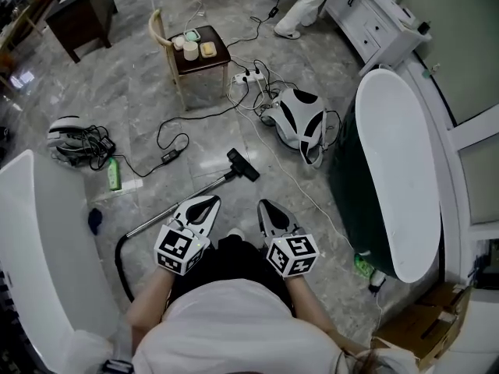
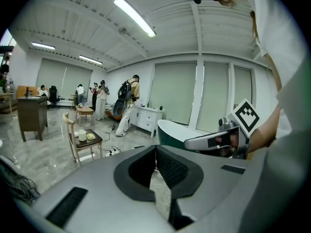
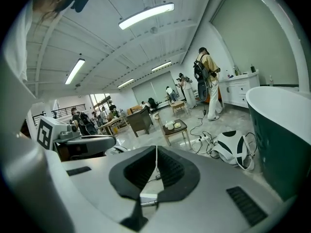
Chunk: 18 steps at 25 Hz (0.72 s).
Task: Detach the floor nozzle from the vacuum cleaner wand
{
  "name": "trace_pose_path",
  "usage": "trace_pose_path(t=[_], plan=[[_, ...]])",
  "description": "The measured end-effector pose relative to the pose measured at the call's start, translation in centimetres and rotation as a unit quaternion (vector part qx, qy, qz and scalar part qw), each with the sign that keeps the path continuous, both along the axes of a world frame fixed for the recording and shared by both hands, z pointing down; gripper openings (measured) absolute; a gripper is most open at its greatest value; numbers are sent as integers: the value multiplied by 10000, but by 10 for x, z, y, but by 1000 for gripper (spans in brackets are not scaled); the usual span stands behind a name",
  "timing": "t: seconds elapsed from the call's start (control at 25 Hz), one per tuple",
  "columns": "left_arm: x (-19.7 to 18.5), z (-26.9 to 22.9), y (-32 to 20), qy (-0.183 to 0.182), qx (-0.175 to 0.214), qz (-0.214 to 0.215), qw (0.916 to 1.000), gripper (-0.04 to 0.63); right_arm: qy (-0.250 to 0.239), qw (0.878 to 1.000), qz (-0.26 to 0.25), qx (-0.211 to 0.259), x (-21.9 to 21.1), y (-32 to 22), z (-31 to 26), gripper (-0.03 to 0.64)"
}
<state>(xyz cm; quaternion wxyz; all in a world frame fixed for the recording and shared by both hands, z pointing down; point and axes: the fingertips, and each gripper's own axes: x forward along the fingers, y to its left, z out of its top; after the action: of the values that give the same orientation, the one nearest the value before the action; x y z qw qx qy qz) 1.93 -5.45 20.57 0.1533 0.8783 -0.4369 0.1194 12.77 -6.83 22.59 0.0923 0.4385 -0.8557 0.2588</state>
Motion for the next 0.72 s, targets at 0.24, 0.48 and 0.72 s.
trace_pose_path(t=[0.24,0.48,0.72], plan=[[-11,3,-16,60,-93,20,9999,9,102,9998,-196,-9,7,-28,3,17],[-25,5,-47,-137,-13,245,9996,11,564,9972,-309,392,10,-74,2,15],[-48,27,-91,-328,99,396,9986,10,589,9959,-184,660,12,-132,10,15]])
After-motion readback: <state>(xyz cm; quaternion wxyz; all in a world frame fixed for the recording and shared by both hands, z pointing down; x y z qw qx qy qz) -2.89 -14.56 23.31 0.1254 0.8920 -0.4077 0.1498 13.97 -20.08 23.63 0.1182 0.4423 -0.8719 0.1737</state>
